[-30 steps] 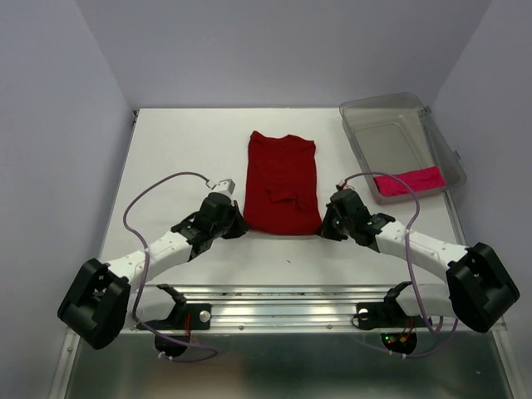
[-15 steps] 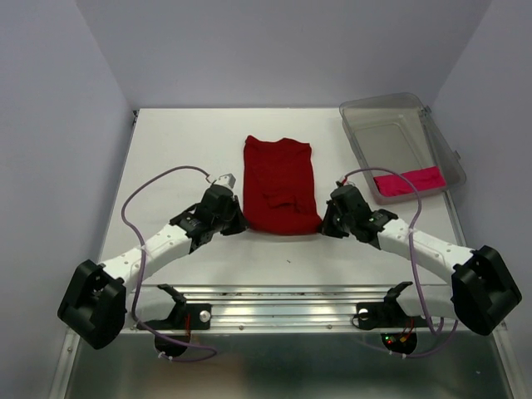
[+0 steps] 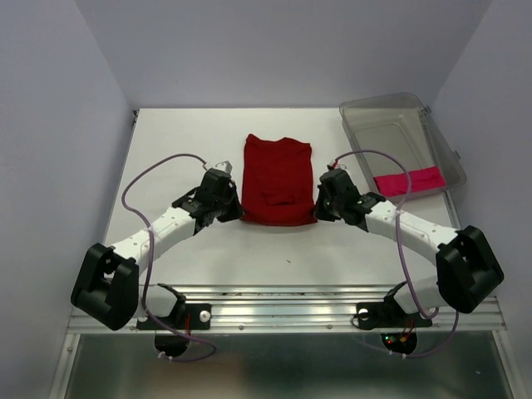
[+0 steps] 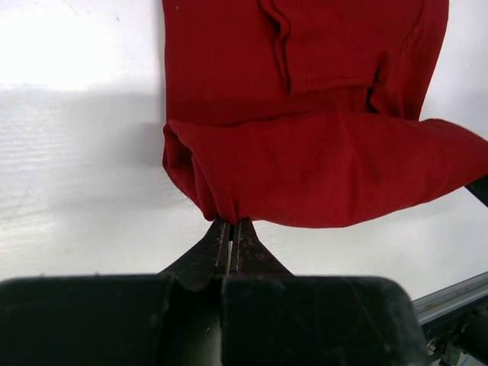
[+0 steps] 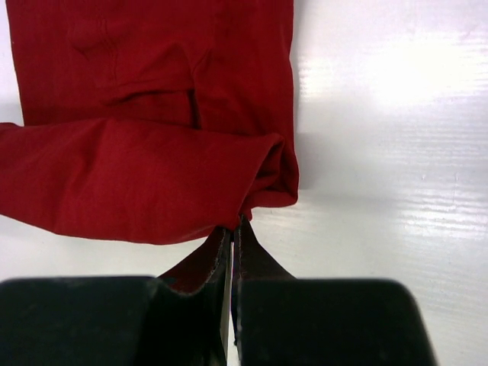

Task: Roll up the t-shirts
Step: Roll the T-shirt to the center of the board.

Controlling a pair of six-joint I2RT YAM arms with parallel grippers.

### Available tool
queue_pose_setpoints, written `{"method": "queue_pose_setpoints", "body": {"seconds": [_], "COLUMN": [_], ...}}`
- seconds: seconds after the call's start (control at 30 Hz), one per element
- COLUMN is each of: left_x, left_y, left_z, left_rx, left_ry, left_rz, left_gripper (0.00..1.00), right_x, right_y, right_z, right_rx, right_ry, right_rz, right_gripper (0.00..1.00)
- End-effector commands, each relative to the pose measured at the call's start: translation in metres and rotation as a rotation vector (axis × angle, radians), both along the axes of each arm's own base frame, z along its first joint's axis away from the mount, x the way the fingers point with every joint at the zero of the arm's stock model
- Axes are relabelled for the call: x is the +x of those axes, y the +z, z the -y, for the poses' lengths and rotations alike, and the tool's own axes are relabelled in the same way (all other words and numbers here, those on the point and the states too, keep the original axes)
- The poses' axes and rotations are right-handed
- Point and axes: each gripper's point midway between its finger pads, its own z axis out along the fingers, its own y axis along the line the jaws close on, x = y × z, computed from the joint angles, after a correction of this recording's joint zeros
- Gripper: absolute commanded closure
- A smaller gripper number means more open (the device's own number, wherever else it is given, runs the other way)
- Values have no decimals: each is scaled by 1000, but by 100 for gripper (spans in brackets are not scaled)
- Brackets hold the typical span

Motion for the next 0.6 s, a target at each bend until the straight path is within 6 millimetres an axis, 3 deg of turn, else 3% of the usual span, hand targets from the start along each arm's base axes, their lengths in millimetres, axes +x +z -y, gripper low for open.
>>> {"method": "queue_pose_setpoints", "body": {"seconds": [0.0,0.57], "left_x": [24,87], "left_y": [23,17], "left_z": [3,6], "left_rx": [-7,25], "left_ry": [-20,-45], "left_rz": [64,49], "left_gripper": [100,100], "right_x": [24,69], "right_y": [19,6], "right_z": [-4,-3], "right_rx": [-17,-71], "right_ry": [-19,-47], "right_rz": [73,52], "right_gripper": [99,99]}}
